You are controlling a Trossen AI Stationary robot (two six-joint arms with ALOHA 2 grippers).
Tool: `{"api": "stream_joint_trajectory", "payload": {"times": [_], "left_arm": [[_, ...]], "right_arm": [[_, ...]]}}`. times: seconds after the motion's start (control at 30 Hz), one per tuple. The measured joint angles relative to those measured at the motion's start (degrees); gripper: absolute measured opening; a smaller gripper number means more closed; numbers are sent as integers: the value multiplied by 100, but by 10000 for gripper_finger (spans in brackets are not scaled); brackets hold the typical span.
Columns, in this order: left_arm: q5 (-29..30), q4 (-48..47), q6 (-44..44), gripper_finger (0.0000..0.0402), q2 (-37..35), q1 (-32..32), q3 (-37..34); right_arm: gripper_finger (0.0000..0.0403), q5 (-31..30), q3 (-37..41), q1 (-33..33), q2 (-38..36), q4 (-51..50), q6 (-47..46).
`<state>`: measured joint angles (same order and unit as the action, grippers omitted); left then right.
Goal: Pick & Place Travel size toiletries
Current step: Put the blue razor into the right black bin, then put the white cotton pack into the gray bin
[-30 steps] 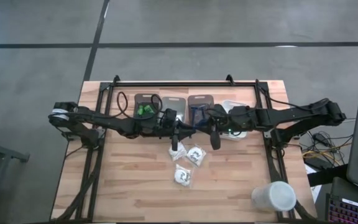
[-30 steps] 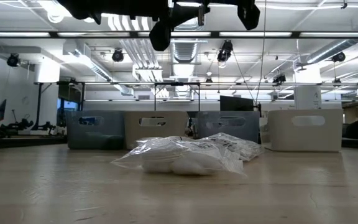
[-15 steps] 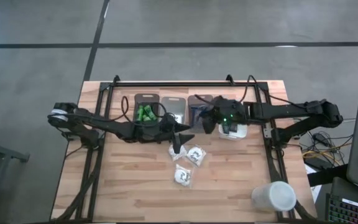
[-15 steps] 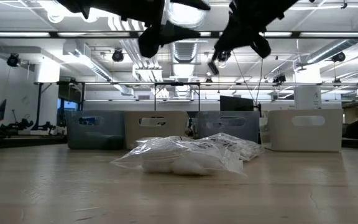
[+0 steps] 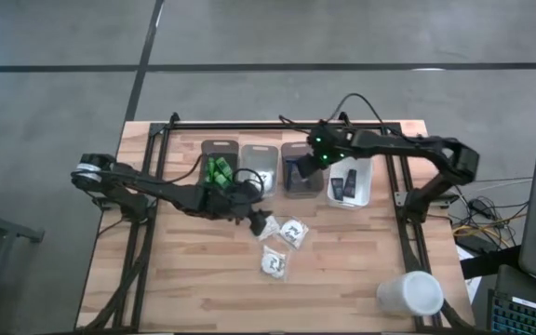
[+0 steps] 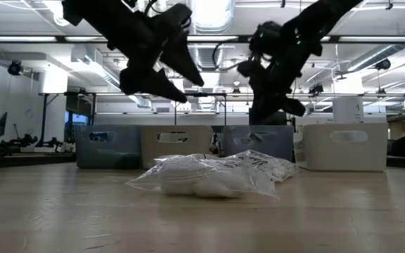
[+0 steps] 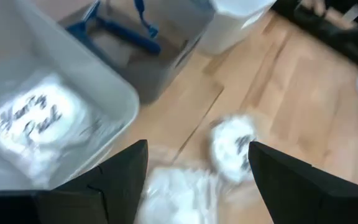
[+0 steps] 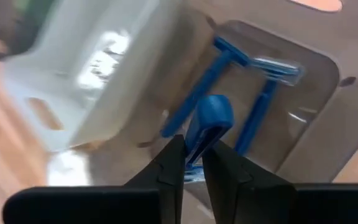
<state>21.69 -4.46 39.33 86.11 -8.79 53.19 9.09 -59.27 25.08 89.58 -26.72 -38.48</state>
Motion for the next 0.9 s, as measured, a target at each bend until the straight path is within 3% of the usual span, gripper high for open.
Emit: {"api": "stream_joint_trajectory", "payload": {"times": [0.2,0.5,0.7,0.9], "left_arm": [[-115,-492,-6,282,0,-12,0],[-434,-912,-704,282,0,-12,-2],[-848,-932,-1751,282,19,-31,-2],[-1190,-927,-2678,282,212,-32,-9]], "right_arm": [[68,21,-630,2,657,-626,392],[146,-198,-953,4,821,-691,637],[198,-632,-923,-259,337,-724,1083],[230,-1579,-801,-1071,-502,-761,1367]]}}
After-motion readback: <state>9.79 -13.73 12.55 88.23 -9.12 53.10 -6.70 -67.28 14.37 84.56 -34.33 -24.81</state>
